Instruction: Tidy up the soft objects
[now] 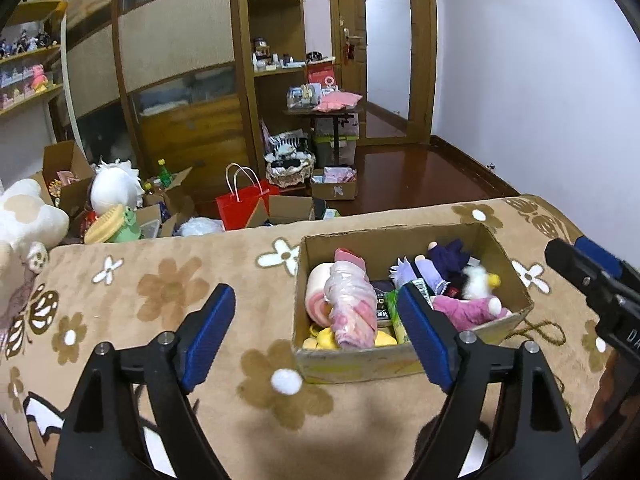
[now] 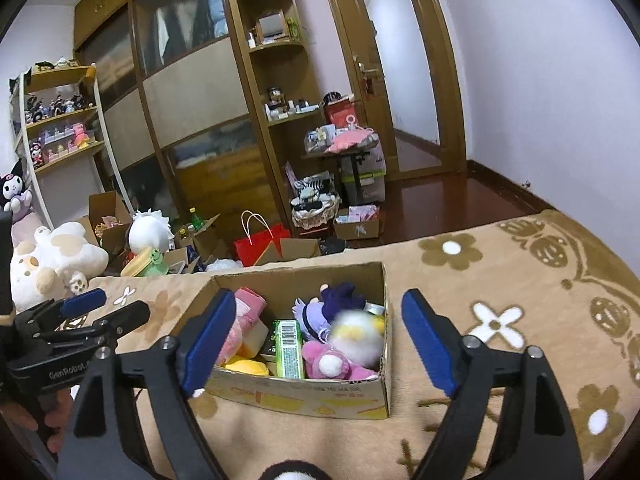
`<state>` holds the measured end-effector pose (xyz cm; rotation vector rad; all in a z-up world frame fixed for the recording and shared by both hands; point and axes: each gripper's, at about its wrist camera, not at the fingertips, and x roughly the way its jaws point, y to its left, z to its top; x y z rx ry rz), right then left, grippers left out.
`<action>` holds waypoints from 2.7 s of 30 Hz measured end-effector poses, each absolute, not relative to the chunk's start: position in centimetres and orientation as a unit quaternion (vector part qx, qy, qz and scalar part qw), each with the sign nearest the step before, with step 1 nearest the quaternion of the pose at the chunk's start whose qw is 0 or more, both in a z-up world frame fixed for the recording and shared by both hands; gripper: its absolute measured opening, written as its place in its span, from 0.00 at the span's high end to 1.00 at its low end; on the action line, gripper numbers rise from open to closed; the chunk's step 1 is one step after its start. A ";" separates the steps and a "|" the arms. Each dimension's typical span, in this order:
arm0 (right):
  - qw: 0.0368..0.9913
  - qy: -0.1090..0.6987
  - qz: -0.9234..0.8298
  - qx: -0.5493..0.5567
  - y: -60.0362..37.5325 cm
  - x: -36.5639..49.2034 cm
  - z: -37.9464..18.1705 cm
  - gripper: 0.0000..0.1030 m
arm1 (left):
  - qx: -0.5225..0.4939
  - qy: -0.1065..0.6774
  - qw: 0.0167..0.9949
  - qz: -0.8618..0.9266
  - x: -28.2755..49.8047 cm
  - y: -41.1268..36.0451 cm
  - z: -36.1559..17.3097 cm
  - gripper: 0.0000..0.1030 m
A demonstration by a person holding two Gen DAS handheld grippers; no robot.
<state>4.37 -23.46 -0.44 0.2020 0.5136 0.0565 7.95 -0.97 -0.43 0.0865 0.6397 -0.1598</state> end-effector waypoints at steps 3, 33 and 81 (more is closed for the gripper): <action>0.965 0.246 0.023 0.089 -23.3 3.5 0.7 0.05 | 0.035 0.304 0.949 -0.077 6.5 -0.5 0.5 0.12; 0.975 0.212 0.018 0.056 -23.7 -7.2 7.0 0.00 | 0.056 0.240 0.967 -0.064 -4.0 0.9 6.0 0.00; 0.969 0.234 -0.009 0.074 -24.8 -9.2 3.6 0.00 | 0.101 0.261 0.956 -0.092 -3.9 -0.6 4.0 0.00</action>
